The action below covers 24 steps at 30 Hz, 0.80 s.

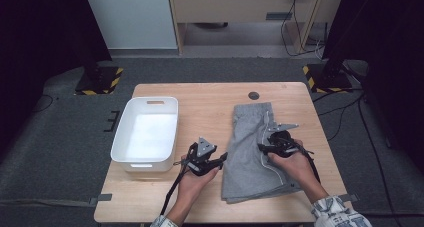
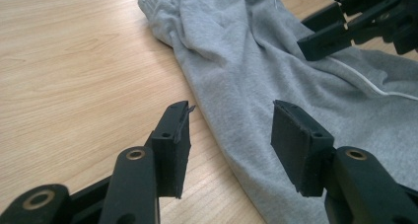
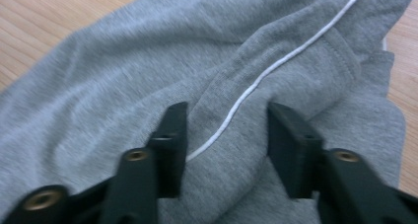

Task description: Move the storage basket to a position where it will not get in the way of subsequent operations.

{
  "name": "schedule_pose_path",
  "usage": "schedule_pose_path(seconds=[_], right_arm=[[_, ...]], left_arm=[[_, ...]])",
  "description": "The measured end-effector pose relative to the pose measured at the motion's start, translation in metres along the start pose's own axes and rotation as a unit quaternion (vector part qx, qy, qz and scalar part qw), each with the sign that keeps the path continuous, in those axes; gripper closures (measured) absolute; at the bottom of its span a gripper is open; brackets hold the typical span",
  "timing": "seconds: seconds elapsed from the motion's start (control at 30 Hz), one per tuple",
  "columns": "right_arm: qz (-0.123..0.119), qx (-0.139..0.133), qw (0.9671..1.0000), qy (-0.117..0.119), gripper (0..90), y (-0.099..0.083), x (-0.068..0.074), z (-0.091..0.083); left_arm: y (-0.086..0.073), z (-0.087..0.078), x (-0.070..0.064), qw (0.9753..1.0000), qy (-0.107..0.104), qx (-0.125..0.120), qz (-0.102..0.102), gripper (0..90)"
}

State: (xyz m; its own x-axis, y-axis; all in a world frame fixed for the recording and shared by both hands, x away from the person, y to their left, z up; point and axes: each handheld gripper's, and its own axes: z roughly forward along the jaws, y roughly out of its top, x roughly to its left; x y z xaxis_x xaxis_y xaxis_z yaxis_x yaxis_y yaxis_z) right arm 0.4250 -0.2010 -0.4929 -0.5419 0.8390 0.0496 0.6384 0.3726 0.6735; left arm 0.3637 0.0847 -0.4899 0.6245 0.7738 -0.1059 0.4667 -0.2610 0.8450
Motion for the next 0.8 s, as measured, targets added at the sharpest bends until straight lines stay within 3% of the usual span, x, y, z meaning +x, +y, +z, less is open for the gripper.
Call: schedule_pose_path(seconds=[0.1,0.17,0.3,0.4,0.47,0.6,0.63,0.73,0.8], right_arm=[[-0.004,-0.002,1.0,-0.004,78.9,-0.001,-0.003,-0.001],[0.001,-0.007,1.0,-0.006,86.9,-0.001,-0.007,-0.006],[0.007,-0.017,0.9998,0.004,88.6,0.0,-0.016,-0.018],[0.005,-0.014,0.9998,0.012,87.9,-0.002,-0.014,-0.018],[0.006,-0.017,0.9998,0.01,81.4,-0.003,-0.012,-0.016],[0.026,-0.015,0.9995,0.015,55.8,-0.001,-0.008,-0.009],[0.026,-0.015,0.9995,0.015,55.8,-0.001,-0.008,-0.009],[0.032,0.0,0.9993,0.018,42.9,0.0,-0.005,-0.001],[0.029,0.013,0.9993,0.017,44.4,-0.001,-0.003,0.005]], left_arm=[[0.0,0.0,0.0,1.0,0.0,0.003,0.002,49.1],[-0.001,0.0,0.0,1.0,0.002,0.006,0.004,49.1],[-0.001,0.002,0.0,1.0,0.001,0.009,0.004,49.1],[-0.002,0.002,-0.001,1.0,0.002,0.009,0.004,49.1],[-0.002,0.003,-0.001,0.9999,0.001,0.009,0.004,49.1],[-0.002,0.001,-0.002,1.0,-0.001,0.008,0.006,49.1],[-0.002,0.001,-0.002,1.0,-0.001,0.008,0.006,49.1],[-0.001,0.001,-0.002,1.0,0.0,0.007,0.005,49.1],[-0.001,0.0,-0.002,1.0,-0.001,0.007,0.005,49.0]])
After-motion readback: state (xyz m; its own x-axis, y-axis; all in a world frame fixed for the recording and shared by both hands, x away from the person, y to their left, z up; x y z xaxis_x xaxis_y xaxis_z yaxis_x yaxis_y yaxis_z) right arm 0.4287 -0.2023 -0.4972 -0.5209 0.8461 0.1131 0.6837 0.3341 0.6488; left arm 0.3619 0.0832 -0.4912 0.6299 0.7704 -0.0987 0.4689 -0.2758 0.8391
